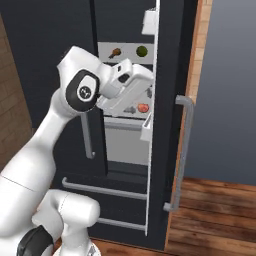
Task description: Open the fridge, remove the peach, lime, and chicken drumstick, and place them on any counter.
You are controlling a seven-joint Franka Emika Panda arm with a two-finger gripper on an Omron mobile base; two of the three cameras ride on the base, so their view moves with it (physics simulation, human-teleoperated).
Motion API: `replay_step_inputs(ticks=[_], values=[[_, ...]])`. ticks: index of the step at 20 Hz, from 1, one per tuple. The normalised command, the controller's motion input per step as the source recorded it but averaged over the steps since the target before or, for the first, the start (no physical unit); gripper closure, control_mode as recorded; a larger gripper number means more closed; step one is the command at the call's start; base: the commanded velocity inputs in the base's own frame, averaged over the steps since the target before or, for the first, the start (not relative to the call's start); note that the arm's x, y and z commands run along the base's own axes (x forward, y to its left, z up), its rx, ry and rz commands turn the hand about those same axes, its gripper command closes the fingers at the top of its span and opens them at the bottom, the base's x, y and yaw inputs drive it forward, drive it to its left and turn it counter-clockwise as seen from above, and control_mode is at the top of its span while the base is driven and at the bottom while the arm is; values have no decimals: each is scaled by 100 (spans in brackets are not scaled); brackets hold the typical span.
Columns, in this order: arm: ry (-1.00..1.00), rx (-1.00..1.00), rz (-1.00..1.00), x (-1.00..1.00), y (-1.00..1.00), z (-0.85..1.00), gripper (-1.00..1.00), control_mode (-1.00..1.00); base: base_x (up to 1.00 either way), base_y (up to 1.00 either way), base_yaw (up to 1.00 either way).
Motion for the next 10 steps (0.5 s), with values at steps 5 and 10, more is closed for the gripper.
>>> replay_step_inputs(ticks=[5,10], values=[[-4,0,-16,-20,-92,3,-100,-100,0,0,0],[-20,7,-8,0,12,45,-100,-100,0,0,0]])
